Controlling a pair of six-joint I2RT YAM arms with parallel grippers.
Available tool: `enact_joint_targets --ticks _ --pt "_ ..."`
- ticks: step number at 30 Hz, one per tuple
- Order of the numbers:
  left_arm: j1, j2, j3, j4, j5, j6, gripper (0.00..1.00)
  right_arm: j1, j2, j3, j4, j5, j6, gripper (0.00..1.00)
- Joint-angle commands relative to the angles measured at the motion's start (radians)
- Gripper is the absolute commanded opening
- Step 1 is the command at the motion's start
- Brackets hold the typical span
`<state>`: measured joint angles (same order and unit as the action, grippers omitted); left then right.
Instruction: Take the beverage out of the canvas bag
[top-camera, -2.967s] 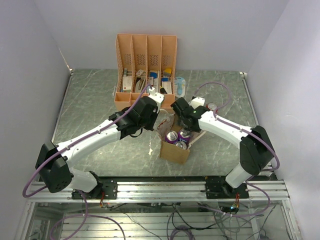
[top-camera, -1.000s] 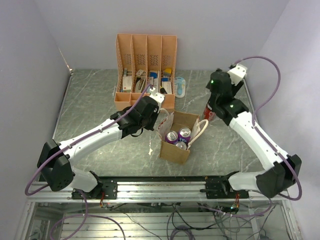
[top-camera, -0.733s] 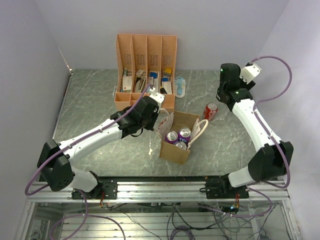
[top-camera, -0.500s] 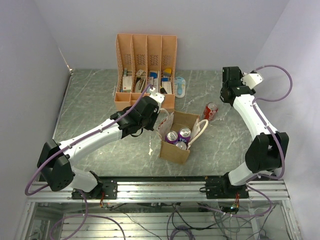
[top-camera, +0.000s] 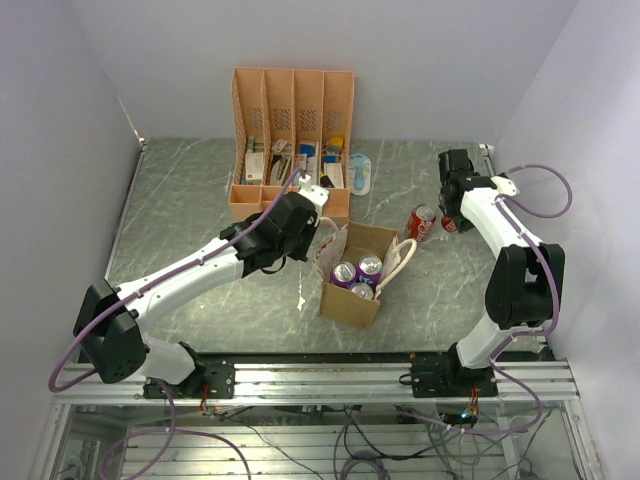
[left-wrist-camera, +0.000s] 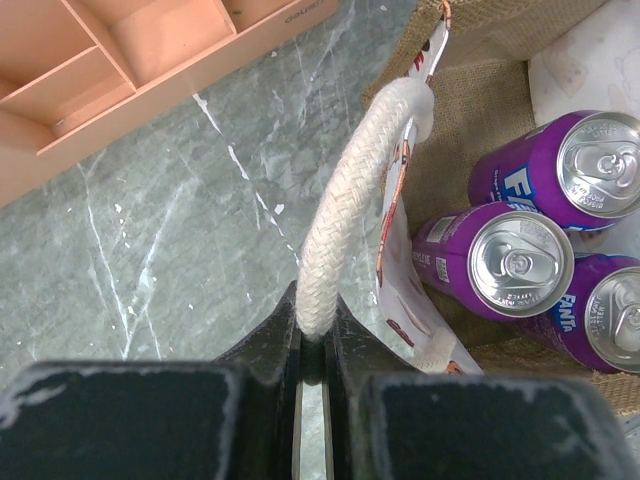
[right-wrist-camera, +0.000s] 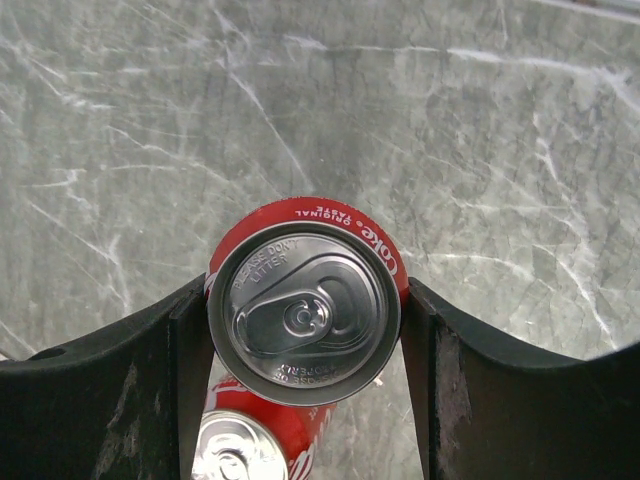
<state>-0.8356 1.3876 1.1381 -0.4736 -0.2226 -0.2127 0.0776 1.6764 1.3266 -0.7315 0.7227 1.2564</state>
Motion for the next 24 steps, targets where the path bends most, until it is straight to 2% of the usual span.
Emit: enact_joint_targets --ticks 1,8,17,24 --pt "0.009 -0.022 0.031 -0.011 -0.012 0.018 0.07 -0.003 -0.003 -0.025 0.066 0.023 0.066 0.0" --pt "0.009 -0.024 0.032 -0.011 -0.011 0.018 0.07 -0.001 0.148 0.12 -0.109 -0.005 0.094 0.0" --pt "0.01 -0.022 0.032 -0.012 -0.011 0.019 0.07 0.042 0.161 0.098 -0.071 -0.016 0.086 0.0" --pt "0.009 -0.021 0.032 -0.013 -0.01 0.019 0.07 0.059 0.202 0.162 -0.166 -0.01 0.122 0.0"
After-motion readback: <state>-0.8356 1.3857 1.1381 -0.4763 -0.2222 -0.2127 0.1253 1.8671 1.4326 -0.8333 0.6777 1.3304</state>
